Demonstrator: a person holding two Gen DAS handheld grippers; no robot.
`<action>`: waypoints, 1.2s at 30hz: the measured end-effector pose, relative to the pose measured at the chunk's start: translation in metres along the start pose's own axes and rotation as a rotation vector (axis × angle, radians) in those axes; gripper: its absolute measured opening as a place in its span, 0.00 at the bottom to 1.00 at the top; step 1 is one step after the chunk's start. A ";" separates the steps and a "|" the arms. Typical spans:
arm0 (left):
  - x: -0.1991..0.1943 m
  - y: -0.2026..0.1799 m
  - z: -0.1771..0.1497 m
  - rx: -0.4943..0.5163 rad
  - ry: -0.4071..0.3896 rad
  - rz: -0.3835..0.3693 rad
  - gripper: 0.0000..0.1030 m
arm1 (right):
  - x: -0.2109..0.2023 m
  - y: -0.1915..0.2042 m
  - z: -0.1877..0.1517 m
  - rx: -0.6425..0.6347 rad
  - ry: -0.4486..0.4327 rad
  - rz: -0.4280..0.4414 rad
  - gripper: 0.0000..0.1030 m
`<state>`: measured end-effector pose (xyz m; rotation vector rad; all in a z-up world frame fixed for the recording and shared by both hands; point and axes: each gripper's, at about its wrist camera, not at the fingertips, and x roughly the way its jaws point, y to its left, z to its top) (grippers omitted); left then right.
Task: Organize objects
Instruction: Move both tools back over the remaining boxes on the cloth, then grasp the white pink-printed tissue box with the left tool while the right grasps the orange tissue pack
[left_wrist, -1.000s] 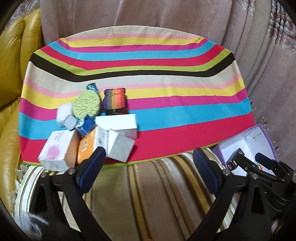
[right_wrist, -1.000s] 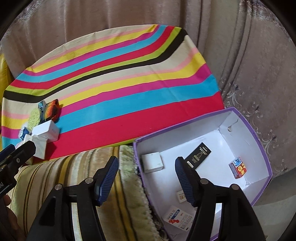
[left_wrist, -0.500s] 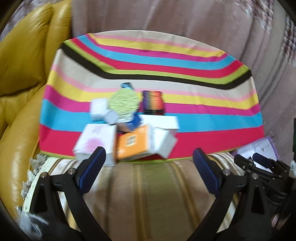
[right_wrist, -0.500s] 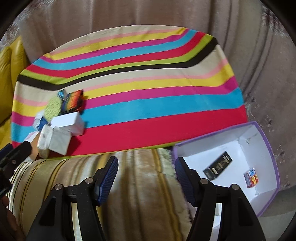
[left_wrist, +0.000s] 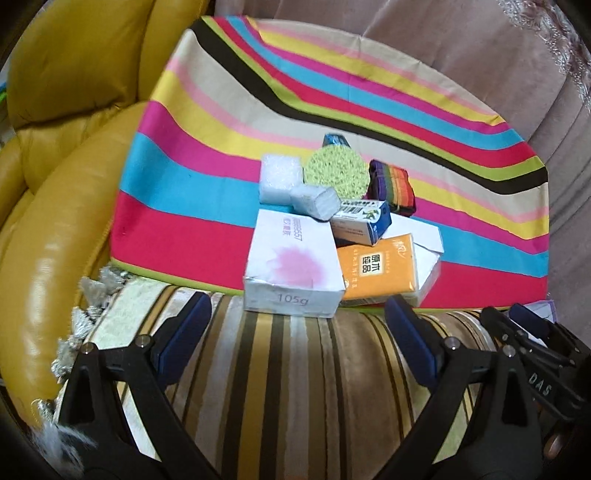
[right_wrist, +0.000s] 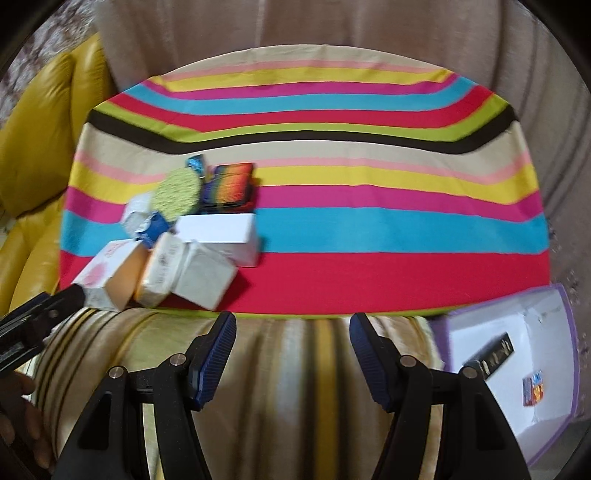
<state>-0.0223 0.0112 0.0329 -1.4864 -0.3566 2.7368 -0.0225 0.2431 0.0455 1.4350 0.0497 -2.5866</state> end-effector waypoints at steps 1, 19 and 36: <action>0.005 0.001 0.002 0.004 0.016 0.002 0.93 | 0.001 0.005 0.001 -0.011 0.002 0.009 0.63; 0.049 0.012 0.019 0.031 0.128 -0.030 0.69 | 0.024 0.087 0.025 -0.409 -0.007 0.148 0.78; 0.050 0.014 0.017 0.032 0.134 -0.030 0.70 | 0.065 0.123 0.037 -1.038 0.102 0.257 0.78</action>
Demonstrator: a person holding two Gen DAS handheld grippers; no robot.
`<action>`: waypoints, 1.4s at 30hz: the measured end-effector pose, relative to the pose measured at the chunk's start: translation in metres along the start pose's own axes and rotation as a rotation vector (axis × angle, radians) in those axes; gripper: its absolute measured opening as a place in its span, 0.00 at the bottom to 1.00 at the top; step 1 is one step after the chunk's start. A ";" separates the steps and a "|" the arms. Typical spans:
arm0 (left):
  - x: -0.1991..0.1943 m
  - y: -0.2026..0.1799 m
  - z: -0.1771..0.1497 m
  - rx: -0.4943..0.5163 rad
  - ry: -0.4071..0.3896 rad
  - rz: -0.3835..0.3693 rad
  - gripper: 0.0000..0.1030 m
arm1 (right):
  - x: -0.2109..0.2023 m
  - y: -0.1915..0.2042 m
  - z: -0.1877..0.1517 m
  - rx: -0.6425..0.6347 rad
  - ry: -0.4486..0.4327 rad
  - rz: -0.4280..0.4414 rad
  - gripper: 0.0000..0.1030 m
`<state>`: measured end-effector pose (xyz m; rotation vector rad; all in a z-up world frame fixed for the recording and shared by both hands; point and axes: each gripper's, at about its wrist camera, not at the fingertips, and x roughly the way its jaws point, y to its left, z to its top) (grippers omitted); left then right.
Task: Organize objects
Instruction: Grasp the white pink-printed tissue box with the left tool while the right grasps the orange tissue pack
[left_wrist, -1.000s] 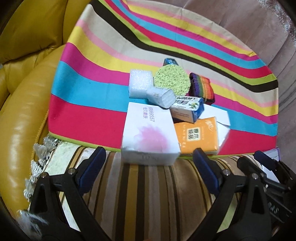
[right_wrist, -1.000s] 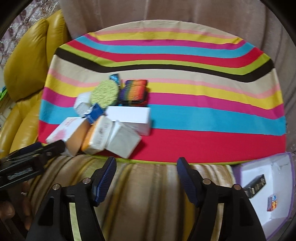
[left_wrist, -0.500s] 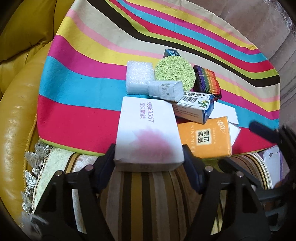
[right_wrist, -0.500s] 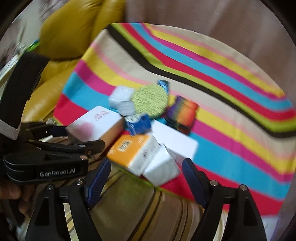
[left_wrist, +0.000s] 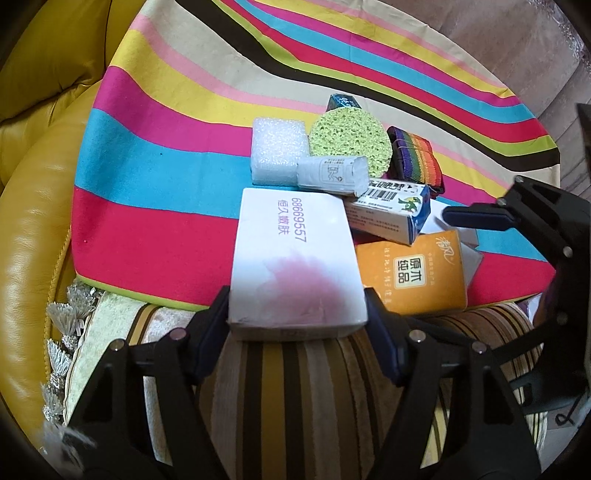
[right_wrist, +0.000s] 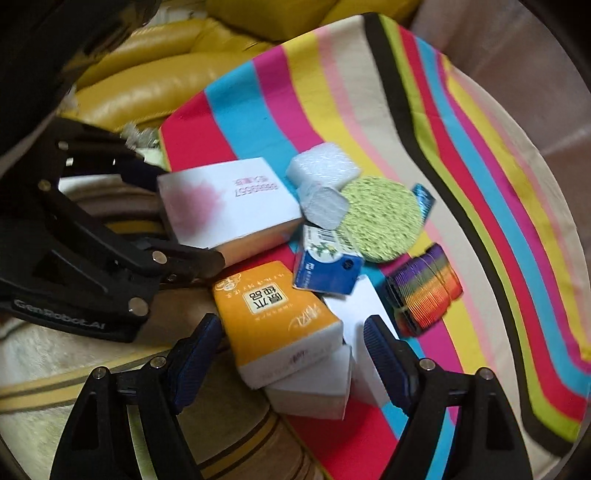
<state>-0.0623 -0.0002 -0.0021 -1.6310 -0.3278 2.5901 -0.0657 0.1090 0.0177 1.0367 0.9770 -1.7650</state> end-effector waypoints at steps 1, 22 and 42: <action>0.000 0.000 0.000 0.001 0.000 0.001 0.70 | 0.003 0.001 0.001 -0.016 0.009 0.008 0.77; -0.014 -0.006 -0.005 0.036 -0.055 0.070 0.69 | -0.016 0.011 -0.029 0.123 -0.041 -0.016 0.52; -0.047 -0.026 -0.027 0.061 -0.136 0.126 0.68 | -0.066 0.022 -0.081 0.517 -0.169 -0.080 0.52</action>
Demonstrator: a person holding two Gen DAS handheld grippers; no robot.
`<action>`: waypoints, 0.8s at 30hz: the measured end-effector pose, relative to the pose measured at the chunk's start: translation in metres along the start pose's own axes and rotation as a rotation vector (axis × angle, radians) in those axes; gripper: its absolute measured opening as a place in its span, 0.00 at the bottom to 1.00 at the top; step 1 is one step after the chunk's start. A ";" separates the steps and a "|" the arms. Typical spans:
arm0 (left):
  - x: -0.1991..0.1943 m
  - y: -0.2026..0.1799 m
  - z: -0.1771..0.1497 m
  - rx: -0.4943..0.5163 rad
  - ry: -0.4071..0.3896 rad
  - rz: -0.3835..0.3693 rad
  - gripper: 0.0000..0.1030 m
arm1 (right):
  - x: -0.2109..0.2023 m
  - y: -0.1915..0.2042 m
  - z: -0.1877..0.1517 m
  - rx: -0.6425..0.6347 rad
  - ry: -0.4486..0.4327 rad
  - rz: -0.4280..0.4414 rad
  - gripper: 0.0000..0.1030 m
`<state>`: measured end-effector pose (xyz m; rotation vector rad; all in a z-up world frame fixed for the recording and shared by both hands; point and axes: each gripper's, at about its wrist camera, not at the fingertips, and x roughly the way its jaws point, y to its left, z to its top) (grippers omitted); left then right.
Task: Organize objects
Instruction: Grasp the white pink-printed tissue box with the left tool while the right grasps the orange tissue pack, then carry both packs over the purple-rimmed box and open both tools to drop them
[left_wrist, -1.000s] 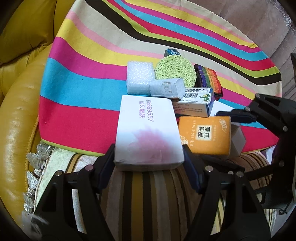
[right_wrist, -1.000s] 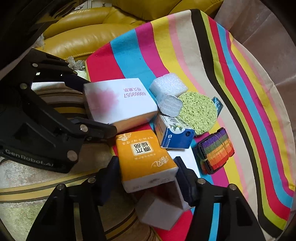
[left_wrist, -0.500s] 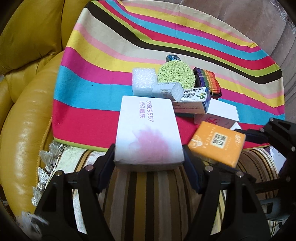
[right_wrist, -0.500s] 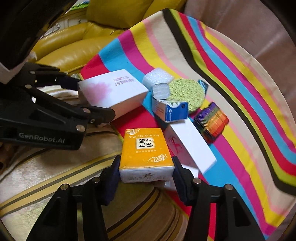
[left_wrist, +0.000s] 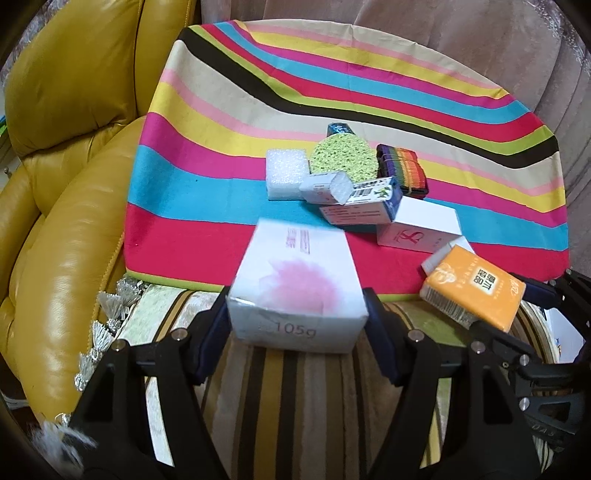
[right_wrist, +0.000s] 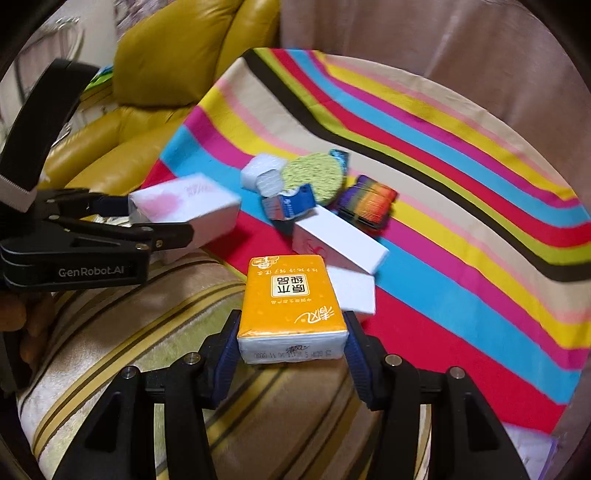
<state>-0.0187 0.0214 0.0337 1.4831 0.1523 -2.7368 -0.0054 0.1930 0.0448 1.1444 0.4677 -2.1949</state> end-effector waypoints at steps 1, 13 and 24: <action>-0.002 -0.002 -0.001 0.002 -0.002 0.000 0.68 | -0.002 -0.002 -0.003 0.019 -0.001 -0.004 0.52; -0.018 -0.034 -0.003 0.069 -0.025 -0.035 0.67 | -0.027 -0.027 -0.025 0.195 -0.032 -0.108 0.52; -0.026 -0.074 -0.009 0.113 -0.022 -0.177 0.67 | -0.050 -0.053 -0.053 0.343 -0.043 -0.183 0.52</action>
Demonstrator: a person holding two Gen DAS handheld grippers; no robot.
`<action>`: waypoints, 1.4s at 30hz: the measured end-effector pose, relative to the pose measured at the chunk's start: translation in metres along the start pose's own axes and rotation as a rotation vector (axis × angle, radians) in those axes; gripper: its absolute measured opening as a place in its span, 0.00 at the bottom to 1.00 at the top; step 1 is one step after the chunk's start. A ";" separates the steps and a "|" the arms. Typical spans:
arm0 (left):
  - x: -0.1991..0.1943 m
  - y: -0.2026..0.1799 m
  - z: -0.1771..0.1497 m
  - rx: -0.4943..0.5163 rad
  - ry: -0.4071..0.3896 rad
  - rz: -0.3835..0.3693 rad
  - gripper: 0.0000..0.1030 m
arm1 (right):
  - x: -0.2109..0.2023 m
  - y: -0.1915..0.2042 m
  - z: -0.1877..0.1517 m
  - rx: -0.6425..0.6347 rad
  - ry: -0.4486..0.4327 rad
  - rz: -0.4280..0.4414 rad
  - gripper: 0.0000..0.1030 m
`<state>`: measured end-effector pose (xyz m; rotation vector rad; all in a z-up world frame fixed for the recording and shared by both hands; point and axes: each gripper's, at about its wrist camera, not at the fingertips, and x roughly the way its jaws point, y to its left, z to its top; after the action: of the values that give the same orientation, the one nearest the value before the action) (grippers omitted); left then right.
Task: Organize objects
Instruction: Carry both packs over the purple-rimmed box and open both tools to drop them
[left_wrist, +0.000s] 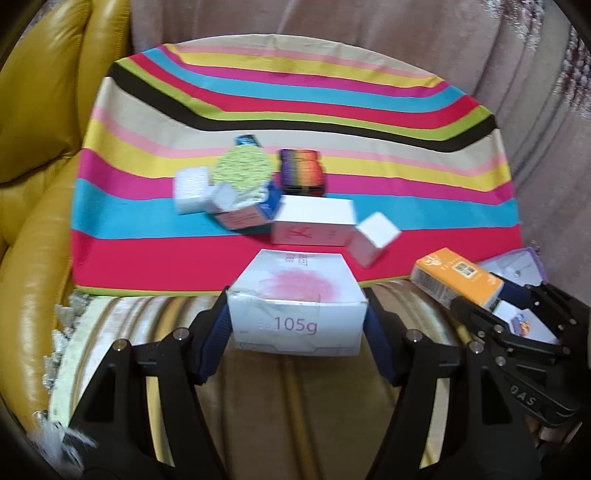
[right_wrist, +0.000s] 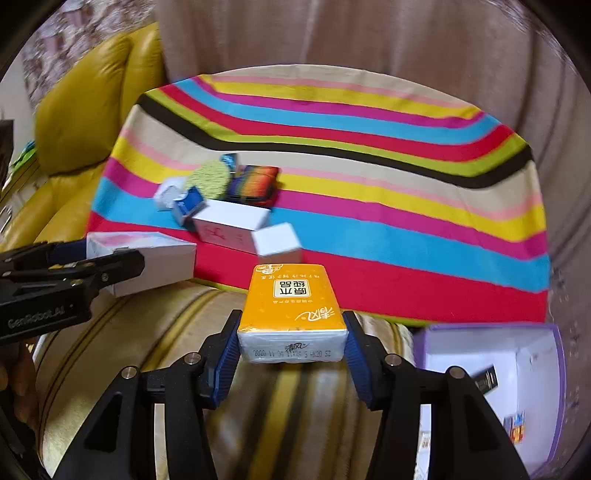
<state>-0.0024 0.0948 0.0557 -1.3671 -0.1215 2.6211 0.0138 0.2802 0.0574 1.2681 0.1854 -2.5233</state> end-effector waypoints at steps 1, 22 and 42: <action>0.001 -0.004 0.000 0.005 0.005 -0.011 0.67 | -0.001 -0.005 -0.002 0.019 0.004 -0.007 0.52; 0.018 -0.104 0.002 0.173 0.031 -0.191 0.67 | -0.033 -0.074 -0.042 0.263 0.004 -0.247 0.52; 0.031 -0.181 0.000 0.313 0.045 -0.303 0.67 | -0.049 -0.132 -0.067 0.420 0.013 -0.367 0.52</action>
<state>0.0027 0.2783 0.0584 -1.1943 0.0795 2.2456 0.0484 0.4318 0.0537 1.5196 -0.1309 -2.9797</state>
